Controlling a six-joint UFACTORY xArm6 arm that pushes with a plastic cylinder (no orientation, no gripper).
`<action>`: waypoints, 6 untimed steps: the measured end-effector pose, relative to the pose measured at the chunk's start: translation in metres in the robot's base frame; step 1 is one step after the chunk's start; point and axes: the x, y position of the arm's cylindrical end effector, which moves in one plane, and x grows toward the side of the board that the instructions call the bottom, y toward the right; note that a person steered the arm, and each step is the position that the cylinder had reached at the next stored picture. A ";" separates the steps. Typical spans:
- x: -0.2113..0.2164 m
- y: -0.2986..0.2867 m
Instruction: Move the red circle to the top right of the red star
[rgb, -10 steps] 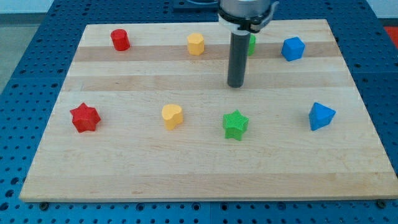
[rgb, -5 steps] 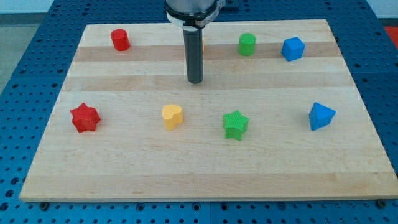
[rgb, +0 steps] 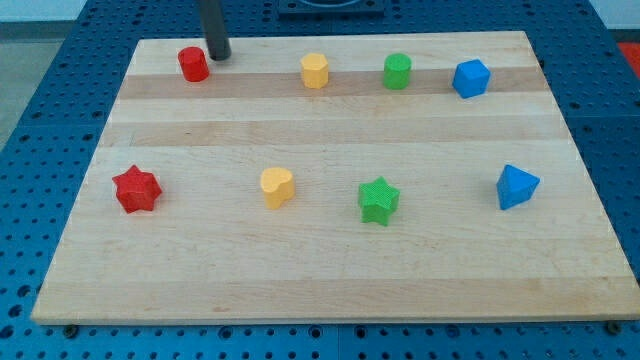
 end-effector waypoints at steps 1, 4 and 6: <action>-0.010 -0.015; 0.115 -0.015; 0.196 -0.012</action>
